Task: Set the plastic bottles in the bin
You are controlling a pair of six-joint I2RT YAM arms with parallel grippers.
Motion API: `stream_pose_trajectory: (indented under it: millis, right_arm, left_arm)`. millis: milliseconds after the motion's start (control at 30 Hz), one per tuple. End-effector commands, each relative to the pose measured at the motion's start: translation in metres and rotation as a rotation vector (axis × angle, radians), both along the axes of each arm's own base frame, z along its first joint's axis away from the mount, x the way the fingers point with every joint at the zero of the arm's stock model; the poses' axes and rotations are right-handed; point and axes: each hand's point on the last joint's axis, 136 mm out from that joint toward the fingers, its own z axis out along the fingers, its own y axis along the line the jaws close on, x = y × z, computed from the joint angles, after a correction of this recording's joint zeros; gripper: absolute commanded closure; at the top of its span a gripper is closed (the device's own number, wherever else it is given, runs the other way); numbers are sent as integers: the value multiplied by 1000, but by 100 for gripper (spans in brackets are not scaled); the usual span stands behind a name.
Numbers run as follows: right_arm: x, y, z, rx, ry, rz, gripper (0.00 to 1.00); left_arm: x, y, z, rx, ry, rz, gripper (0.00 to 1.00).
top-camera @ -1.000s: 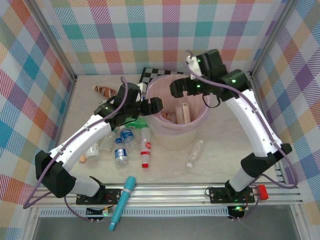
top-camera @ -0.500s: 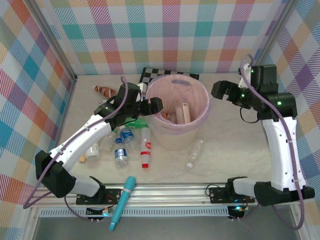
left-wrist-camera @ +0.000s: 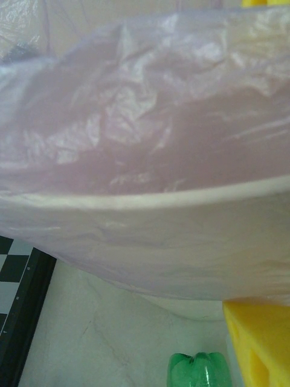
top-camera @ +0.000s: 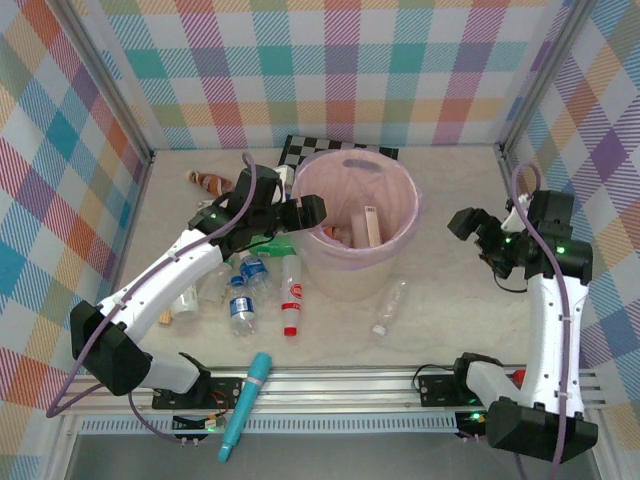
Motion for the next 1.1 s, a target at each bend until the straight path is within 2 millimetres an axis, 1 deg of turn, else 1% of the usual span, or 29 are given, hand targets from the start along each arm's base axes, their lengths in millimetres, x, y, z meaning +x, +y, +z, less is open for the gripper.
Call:
stream_pose_trajectory:
  millis: [0, 100, 267, 367, 467, 567, 633, 867, 933, 1067]
  right_arm:
    - [3, 11, -18, 147, 7, 10, 1]
    - [0, 12, -51, 164, 67, 5, 2]
    - [-8, 18, -107, 214, 172, 9, 4]
    - [-15, 28, -131, 235, 229, 32, 7]
    - [-17, 44, -149, 240, 273, 86, 9]
    - [-17, 60, -161, 228, 298, 151, 11]
    - [-15, 69, -169, 255, 304, 179, 13]
    - [-13, 87, -192, 302, 344, 246, 18]
    - [-13, 93, -196, 306, 354, 274, 19]
    - [-12, 100, -205, 307, 376, 292, 19]
  left_arm:
    - [-4, 0, -7, 45, 14, -15, 15]
    - [-4, 1, -8, 47, 15, -13, 15]
    - [-2, -1, -7, 47, 16, -15, 15]
    - [0, -4, -8, 45, 19, -19, 15]
    - [2, -6, -8, 43, 19, -21, 15]
    - [3, -6, -7, 43, 19, -20, 15]
    - [3, -6, -9, 46, 23, -20, 15]
    - [1, -4, -11, 50, 27, -16, 15]
    - [2, -4, -10, 49, 26, -16, 15]
    - [2, -4, -9, 46, 24, -14, 15]
